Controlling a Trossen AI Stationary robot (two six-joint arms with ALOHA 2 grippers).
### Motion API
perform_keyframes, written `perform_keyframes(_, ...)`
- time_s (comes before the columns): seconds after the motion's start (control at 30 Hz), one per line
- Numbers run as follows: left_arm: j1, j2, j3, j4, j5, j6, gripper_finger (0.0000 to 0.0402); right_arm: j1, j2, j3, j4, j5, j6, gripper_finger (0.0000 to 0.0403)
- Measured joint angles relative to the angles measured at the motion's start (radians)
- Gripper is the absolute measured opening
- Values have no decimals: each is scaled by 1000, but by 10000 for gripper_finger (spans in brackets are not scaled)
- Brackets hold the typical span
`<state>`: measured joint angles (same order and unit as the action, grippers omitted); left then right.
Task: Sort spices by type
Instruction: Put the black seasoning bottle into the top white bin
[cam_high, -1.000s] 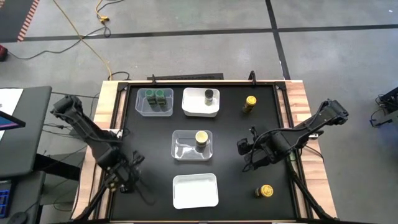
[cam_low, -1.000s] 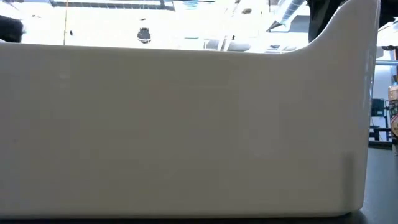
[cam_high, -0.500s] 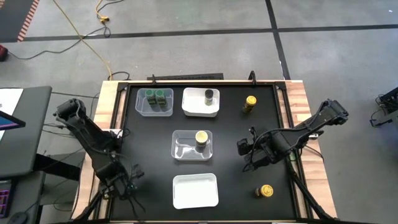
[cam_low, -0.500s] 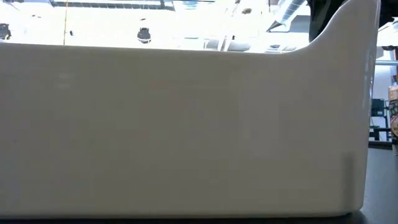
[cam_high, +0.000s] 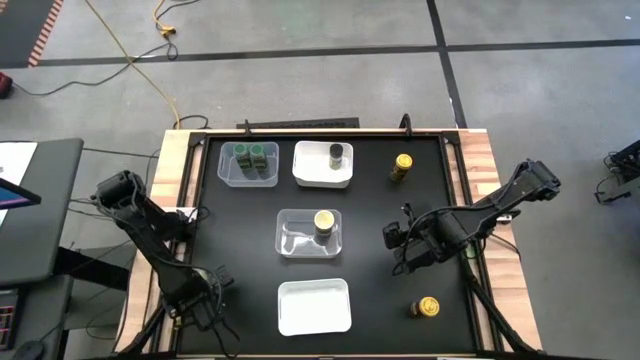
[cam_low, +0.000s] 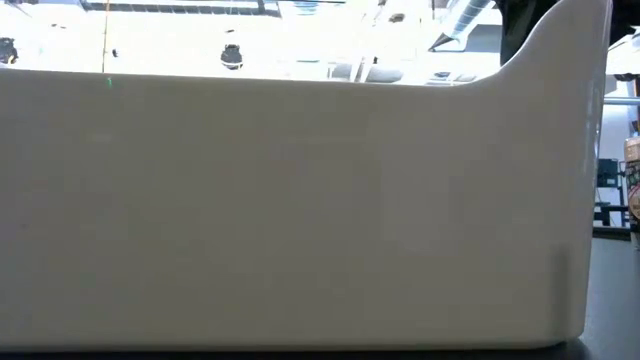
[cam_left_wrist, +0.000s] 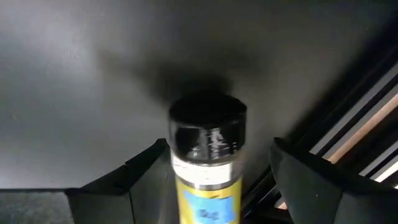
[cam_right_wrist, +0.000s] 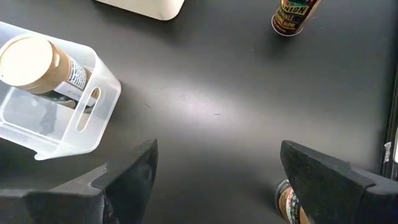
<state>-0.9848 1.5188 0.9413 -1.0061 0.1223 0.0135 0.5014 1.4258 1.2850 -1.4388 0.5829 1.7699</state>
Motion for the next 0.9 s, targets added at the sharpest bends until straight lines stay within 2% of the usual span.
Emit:
perform_keyframes(0.2,7,-1,-60,23,-2,-32,263,0,0,0,19,0,3,364)
perform_keyframes(0.33,31,0,-87,40,-45,-29,263,0,0,0,27,0,3,364)
perform_keyframes(0.47,49,4,-135,139,-46,-53,262,0,0,0,28,0,2,364)
perform_keyframes(0.63,50,-8,-135,143,-47,-103,225,0,0,0,27,0,-14,364)
perform_keyframes(0.73,51,-51,-121,143,-46,-159,192,0,0,0,27,0,-24,364)
perform_keyframes(0.8,53,-97,-111,142,-53,-211,192,0,0,0,28,0,-31,364)
perform_keyframes(0.9,55,-194,-97,137,-125,-334,192,0,0,0,33,0,-50,364)
